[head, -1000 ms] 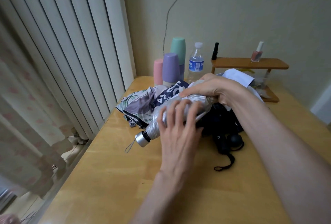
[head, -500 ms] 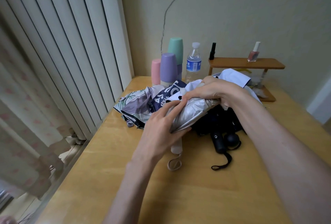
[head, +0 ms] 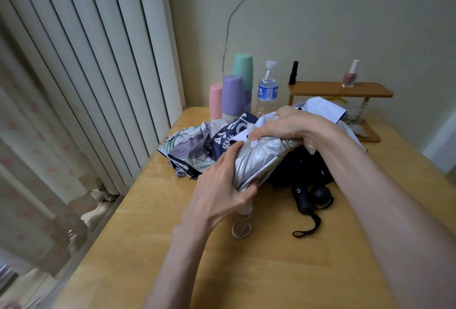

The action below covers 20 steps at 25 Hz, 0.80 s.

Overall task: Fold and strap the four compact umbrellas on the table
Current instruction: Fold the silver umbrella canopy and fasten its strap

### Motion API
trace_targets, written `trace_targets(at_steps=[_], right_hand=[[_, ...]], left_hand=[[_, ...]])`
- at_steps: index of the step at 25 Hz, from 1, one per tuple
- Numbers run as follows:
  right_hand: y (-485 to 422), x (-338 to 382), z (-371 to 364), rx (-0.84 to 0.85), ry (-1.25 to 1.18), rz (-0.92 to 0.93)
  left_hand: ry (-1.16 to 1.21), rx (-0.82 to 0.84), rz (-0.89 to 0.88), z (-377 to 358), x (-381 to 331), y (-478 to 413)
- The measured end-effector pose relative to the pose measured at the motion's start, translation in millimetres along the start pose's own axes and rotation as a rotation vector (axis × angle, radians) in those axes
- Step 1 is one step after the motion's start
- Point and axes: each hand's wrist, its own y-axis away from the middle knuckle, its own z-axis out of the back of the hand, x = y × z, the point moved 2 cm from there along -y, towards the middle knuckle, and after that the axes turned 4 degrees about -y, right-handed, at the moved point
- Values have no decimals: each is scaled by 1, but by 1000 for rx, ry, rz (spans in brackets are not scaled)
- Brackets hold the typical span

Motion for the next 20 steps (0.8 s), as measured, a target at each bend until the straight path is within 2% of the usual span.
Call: trace_targets(at_steps=[7, 9, 12, 15, 17, 20], right_hand=[[-4, 9, -2, 16, -33, 143], [-5, 12, -4, -37, -78, 208], [-3, 6, -3, -121, -396, 414], [9, -11, -17, -257, -527, 528], [19, -25, -44, -234, -533, 566], [34, -39, -89, -83, -532, 563]], left_hand=[[599, 161, 179, -2, 2, -1], [660, 118, 255, -3, 1, -2], [760, 7, 375, -1, 9, -3], [1001, -56, 581, -1, 12, -4], [1161, -103, 655, -3, 10, -5], [1413, -112, 644, -2, 9, -7]])
